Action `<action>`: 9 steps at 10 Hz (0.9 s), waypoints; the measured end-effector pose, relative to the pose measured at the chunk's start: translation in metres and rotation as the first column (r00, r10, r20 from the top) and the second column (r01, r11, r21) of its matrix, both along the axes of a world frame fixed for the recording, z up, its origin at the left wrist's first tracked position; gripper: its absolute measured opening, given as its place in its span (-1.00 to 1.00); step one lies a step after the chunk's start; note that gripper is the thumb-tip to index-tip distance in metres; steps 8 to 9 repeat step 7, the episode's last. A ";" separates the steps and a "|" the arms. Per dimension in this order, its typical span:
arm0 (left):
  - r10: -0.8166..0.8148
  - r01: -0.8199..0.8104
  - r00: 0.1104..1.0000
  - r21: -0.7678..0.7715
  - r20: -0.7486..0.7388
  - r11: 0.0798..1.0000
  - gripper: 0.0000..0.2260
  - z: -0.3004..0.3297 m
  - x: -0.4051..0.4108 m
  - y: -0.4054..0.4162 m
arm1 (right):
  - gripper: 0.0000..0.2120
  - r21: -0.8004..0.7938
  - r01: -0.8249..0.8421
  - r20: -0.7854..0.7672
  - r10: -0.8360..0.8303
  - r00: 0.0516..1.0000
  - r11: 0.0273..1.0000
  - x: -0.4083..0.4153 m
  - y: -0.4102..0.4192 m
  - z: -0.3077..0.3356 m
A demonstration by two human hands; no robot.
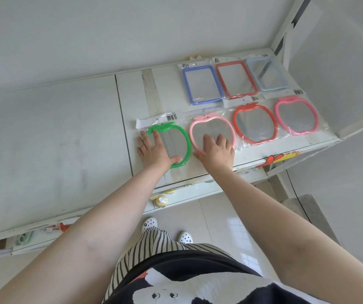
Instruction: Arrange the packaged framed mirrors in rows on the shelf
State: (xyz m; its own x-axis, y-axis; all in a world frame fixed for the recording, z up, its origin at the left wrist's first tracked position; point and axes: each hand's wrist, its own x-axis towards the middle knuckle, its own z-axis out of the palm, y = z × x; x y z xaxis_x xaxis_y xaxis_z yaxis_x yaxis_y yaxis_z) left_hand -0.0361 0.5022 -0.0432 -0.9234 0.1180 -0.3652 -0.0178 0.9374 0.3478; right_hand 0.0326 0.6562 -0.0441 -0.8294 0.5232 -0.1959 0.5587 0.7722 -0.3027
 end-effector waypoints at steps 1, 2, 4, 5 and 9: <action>0.008 -0.008 1.000 0.007 -0.003 1.000 0.08 0.001 0.000 0.000 | -0.50 0.000 -0.001 0.007 0.001 1.000 1.000 0.000 0.000 0.002; 0.006 -0.006 1.000 0.011 -0.009 1.000 0.08 0.000 0.000 0.000 | -0.51 0.005 -0.010 0.006 0.010 1.000 1.000 0.000 0.001 0.002; 0.022 -0.022 1.000 0.008 -0.007 1.000 0.07 0.003 0.004 0.000 | -0.50 -0.007 -0.005 0.012 0.005 1.000 1.000 0.000 0.002 0.003; 0.048 -0.048 0.999 0.043 0.006 0.998 0.01 0.007 0.007 0.000 | -0.49 -0.043 0.019 0.005 -0.019 1.000 0.999 0.001 0.001 0.003; 0.093 -0.067 0.983 0.166 -0.157 0.984 -0.36 0.013 0.011 0.001 | -0.55 -0.073 0.083 -0.124 -0.091 0.988 0.994 0.007 0.005 0.018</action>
